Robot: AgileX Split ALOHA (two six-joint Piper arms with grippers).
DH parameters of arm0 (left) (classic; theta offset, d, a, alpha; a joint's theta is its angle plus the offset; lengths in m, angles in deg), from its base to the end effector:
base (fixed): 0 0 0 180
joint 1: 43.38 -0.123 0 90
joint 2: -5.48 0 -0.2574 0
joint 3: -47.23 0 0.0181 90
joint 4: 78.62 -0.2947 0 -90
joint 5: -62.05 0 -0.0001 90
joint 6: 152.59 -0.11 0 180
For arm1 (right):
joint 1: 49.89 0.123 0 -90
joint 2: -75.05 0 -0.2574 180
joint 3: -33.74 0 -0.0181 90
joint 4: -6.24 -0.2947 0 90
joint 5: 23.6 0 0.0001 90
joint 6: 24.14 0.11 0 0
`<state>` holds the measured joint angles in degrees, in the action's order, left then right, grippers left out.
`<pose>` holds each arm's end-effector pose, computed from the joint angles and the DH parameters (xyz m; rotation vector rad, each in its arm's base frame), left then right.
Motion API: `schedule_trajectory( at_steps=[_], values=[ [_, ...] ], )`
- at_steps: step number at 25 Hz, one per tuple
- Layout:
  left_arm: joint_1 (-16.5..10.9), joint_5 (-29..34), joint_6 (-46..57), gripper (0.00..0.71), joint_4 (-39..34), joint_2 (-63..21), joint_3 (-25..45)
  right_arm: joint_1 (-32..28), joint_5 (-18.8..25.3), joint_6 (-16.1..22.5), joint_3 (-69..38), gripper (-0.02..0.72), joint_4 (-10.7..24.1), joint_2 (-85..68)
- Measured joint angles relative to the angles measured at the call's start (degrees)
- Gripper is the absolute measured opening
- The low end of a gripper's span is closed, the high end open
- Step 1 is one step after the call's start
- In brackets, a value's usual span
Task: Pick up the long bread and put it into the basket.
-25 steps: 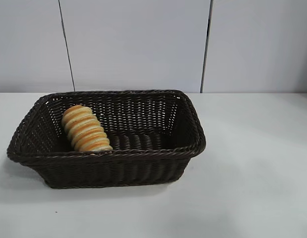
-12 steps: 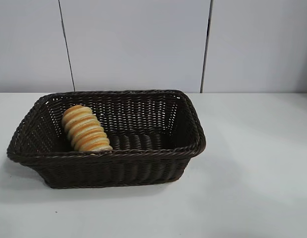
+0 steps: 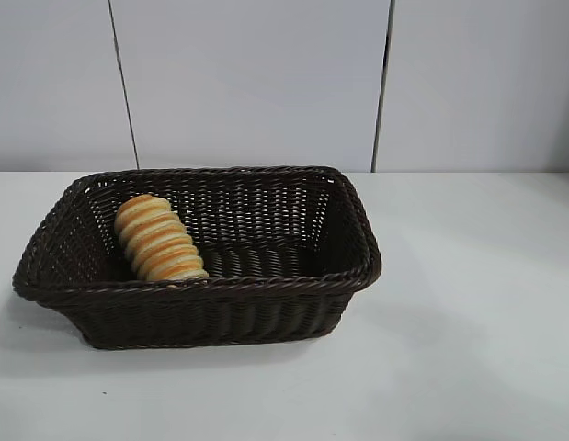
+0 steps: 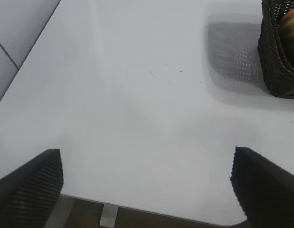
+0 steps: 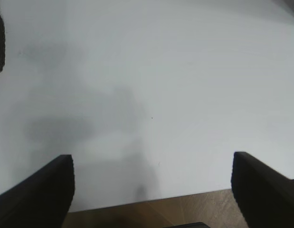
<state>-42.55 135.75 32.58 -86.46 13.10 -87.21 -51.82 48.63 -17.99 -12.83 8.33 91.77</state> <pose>0.0575 0.0136 0.2829 -0.1137 2.2047 0.1084 0.0854 -0.0067 0.2672 0.1702 2.3584 -0.0108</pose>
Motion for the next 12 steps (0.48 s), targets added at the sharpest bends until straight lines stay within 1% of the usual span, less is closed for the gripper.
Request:
schedule_trajectory(
  at_steps=[4,8,12],
  values=[
    [0.0,0.0,0.0,0.694,0.0,0.0,0.0,2.0,0.0,0.0,0.0,0.622,0.0,0.0],
    [0.0,0.0,0.0,0.694,0.0,0.0,0.0,2.2,0.0,0.3,0.0,0.622,0.0,0.0],
    [0.0,0.0,0.0,0.694,0.0,0.0,0.0,2.2,0.0,1.9,0.0,0.622,0.0,0.0]
  ],
)
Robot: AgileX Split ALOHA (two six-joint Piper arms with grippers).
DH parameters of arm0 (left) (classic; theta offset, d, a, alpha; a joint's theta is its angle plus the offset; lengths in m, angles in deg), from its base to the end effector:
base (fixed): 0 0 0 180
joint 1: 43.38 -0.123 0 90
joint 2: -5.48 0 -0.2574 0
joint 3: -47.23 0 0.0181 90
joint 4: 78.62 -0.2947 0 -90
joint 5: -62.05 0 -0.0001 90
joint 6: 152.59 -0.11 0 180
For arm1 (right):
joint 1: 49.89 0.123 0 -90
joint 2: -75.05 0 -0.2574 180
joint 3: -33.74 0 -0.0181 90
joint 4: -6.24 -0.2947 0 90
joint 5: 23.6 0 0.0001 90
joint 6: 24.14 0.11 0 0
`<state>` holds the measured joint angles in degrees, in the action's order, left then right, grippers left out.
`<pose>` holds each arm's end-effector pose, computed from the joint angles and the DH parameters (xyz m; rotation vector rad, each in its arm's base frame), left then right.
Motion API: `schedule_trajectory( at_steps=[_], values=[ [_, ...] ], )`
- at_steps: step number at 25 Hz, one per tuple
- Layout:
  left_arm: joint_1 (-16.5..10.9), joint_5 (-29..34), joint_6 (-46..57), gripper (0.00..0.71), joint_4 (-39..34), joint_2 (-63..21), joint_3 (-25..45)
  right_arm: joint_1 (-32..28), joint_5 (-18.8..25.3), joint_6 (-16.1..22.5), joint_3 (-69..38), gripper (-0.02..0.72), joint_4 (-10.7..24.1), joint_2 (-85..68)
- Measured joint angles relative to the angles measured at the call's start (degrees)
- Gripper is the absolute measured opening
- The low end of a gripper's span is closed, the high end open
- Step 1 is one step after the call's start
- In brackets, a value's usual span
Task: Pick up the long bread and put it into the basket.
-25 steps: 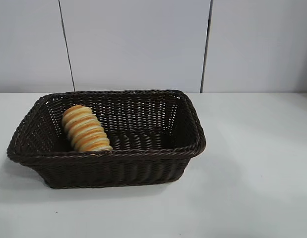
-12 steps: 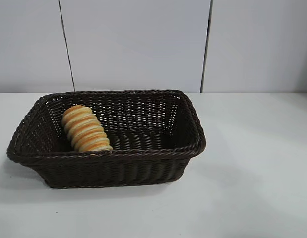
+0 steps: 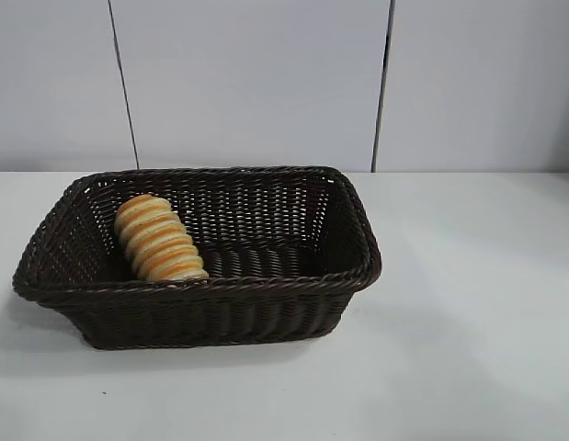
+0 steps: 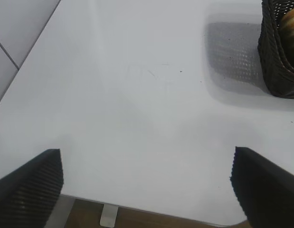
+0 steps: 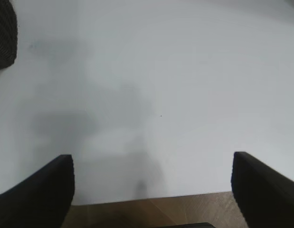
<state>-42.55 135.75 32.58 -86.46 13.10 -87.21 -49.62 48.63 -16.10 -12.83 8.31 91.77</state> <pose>0.0575 0.0136 0.2829 -0.1137 2.2047 0.1084 0.0856 -0.0034 0.2672 0.1638 2.3589 0.0242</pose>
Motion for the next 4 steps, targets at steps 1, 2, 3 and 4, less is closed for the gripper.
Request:
schedule_trajectory(
  at_steps=[1,2,3,4],
  values=[
    [0.0,0.0,0.0,0.694,0.0,0.0,0.0,0.0,0.0,0.3,0.0,0.622,0.0,0.0],
    [0.0,0.0,0.0,0.694,0.0,0.0,0.0,0.0,0.0,0.5,0.0,0.622,0.0,0.0],
    [0.0,0.0,0.0,0.694,0.0,0.0,0.0,0.0,0.0,0.6,0.0,0.622,0.0,0.0],
    [0.0,0.0,0.0,0.694,0.0,0.0,0.0,0.0,0.0,0.7,0.0,0.622,0.0,0.0]
  ],
)
